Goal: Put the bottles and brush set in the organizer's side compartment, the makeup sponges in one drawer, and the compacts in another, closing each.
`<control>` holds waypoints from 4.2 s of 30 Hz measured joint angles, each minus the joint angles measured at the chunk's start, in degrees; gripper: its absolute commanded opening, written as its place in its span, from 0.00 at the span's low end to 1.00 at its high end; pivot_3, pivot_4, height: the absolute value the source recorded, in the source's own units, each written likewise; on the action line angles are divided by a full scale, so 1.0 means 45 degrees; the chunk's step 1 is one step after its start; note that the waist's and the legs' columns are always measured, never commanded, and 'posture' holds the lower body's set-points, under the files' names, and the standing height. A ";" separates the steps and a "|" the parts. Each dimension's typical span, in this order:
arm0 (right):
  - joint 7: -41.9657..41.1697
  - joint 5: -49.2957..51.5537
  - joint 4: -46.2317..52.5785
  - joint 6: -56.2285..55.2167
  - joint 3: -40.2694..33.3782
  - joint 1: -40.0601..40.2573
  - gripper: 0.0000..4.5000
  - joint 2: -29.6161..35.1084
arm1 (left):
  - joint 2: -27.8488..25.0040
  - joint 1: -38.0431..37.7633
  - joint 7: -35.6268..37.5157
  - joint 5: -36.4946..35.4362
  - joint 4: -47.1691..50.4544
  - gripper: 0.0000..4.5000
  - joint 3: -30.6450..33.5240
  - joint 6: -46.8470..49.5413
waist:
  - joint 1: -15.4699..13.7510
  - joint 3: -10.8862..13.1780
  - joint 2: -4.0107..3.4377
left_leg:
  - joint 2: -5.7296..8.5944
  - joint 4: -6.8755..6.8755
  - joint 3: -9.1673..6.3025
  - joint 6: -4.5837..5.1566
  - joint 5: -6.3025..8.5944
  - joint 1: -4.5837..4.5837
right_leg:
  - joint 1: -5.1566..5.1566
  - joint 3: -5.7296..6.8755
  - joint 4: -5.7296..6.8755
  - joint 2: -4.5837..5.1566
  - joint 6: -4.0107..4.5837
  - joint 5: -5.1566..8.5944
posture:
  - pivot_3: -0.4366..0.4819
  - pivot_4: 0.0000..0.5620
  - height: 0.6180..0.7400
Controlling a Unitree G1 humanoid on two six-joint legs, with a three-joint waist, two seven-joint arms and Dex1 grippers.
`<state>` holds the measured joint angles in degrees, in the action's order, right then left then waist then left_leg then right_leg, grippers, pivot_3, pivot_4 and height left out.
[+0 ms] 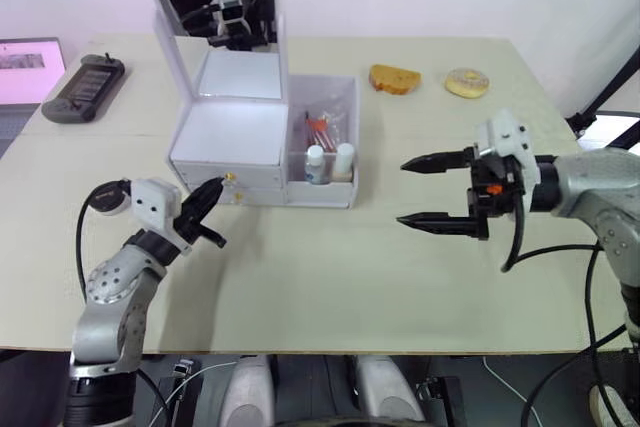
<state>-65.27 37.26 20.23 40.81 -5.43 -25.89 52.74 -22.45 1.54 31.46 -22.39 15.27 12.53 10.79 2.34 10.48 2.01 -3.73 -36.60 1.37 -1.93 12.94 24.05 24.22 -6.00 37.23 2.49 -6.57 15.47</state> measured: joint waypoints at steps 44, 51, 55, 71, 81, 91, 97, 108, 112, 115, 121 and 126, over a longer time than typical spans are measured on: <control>0.0699 -0.0971 -0.3515 -0.4395 -0.2078 0.3832 1.00 -0.1479 | -0.2659 -0.5836 0.2764 -0.3745 -0.3600 0.01 0.7561 -0.1553 | 0.0055 -0.0029 0.0060 | 0.0006 0.0069 0.0034 -0.0006 0.0007 0.0006 | -0.0039 0.0002 -0.0197 0.0043 0.0050 -0.0014 | 0.48 0.27 1.00; 0.0850 -0.1261 -0.4411 -0.5058 -0.2352 0.3837 1.00 -0.1569 | -0.3607 -0.4212 0.3475 -0.3496 -0.5138 0.01 0.7502 -0.1685 | 0.0114 -0.0033 0.0059 | -0.0005 0.0100 0.0037 -0.0004 0.0006 -0.0006 | -0.0025 0.0003 -0.0176 0.0022 0.0041 -0.0017 | 0.48 0.27 1.00; 0.0998 -0.1098 -0.4036 -0.4780 -0.2345 0.3822 1.00 -0.1759 | -0.3587 -0.4178 0.3671 -0.3246 -0.5026 0.01 0.7208 -0.1674 | 0.0121 -0.0033 0.0058 | -0.0008 0.0099 0.0037 -0.0005 0.0006 -0.0008 | -0.0024 0.0002 -0.0168 0.0021 0.0040 -0.0018 | 0.48 0.27 1.00; 0.1007 0.0773 -0.1034 -0.1687 -0.1314 0.1554 1.00 -0.1722 | -0.0102 -0.5764 0.0266 -0.2870 0.3571 0.01 0.2953 0.0654 | 0.0029 -0.0043 0.0053 | 0.0001 0.0074 0.0030 -0.0004 0.0005 -0.0009 | -0.0050 -0.0001 -0.0168 0.0026 0.0029 -0.0024 | 0.48 0.27 1.00; 0.1416 0.0993 -0.0579 -0.1201 -0.0923 0.0896 1.00 -0.1727 | 0.1480 -0.4720 -0.2430 -0.0563 0.3795 0.52 0.0135 0.0925 | 0.0034 -0.0047 0.0051 | 0.0002 0.0067 0.0011 -0.0001 0.0003 -0.0009 | -0.0053 -0.0002 -0.0169 0.0011 0.0002 -0.0038 | 0.48 0.27 1.00; 0.1506 0.0916 -0.0564 -0.1154 -0.0854 0.0797 1.00 -0.1726 | 0.2396 -0.3553 -0.3499 0.1262 0.2746 0.52 -0.1831 0.0843 | 0.0025 -0.0047 0.0050 | 0.0003 0.0064 0.0007 0.0000 0.0003 -0.0008 | -0.0056 -0.0002 -0.0169 0.0009 -0.0006 -0.0042 | 0.48 0.27 1.00; 0.1570 0.0907 -0.0398 -0.1260 -0.0932 0.1193 1.00 -0.1726 | 0.2914 -0.2741 -0.4141 0.2009 0.2218 0.52 -0.2126 0.0464 | 0.0028 -0.0051 0.0047 | 0.0005 0.0063 0.0007 0.0000 0.0003 -0.0007 | -0.0061 -0.0002 -0.0170 0.0009 -0.0026 -0.0053 | 0.48 0.27 1.00; 0.1710 0.0756 -0.0377 -0.1527 -0.0964 0.1435 1.00 -0.1723 | 0.2937 -0.1859 -0.4136 0.2220 0.0851 0.52 -0.2126 -0.0152 | 0.0008 -0.0055 0.0041 | 0.0007 0.0053 0.0004 0.0000 0.0002 -0.0008 | -0.0071 -0.0002 -0.0172 0.0009 -0.0028 -0.0054 | 0.48 0.27 1.00; 0.1790 0.0760 -0.0283 -0.1537 -0.0966 0.1526 1.00 -0.1723 | 0.3028 -0.1473 -0.4100 0.2346 0.0076 0.52 -0.2125 -0.0507 | 0.0017 -0.0056 0.0039 | 0.0006 0.0055 0.0001 0.0000 0.0002 -0.0011 | -0.0071 -0.0002 -0.0171 0.0006 -0.0034 -0.0058 | 0.48 0.27 1.00; 0.1815 0.0761 -0.0274 -0.1537 -0.0965 0.1632 1.00 -0.1723 | 0.3087 -0.1358 -0.3998 0.2363 -0.0130 0.52 -0.2148 -0.0643 | 0.0004 -0.0056 0.0038 | 0.0007 0.0054 0.0002 0.0000 0.0002 -0.0010 | -0.0074 -0.0002 -0.0172 0.0008 -0.0035 -0.0058 | 0.48 0.27 1.00; 0.1859 0.0772 -0.0090 -0.1534 -0.0968 0.1651 1.00 -0.1723 | 0.3203 -0.1283 -0.3932 0.2354 -0.0154 0.40 -0.2257 -0.0844 | 0.0004 -0.0056 0.0038 | 0.0006 0.0055 0.0000 0.0000 0.0002 -0.0011 | -0.0074 -0.0002 -0.0171 0.0007 -0.0035 -0.0058 | 0.48 0.27 1.00; 0.1918 0.0774 -0.0035 -0.1527 -0.0969 0.1696 1.00 -0.1723 | 0.3308 -0.1238 -0.3966 0.2339 -0.0246 0.06 -0.2151 -0.0892 | -0.0017 -0.0056 0.0038 | 0.0008 0.0053 0.0001 0.0000 0.0002 -0.0009 | -0.0078 -0.0002 -0.0173 0.0008 -0.0035 -0.0058 | 0.48 0.27 1.00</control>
<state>-56.64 40.75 20.08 33.94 -9.79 -18.26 44.99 -7.56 -4.03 13.61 -11.86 14.16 2.85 6.77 2.26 10.23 2.19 -3.69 -36.36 1.37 -1.93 12.95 24.00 23.87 -6.01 36.46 2.52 -6.73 15.21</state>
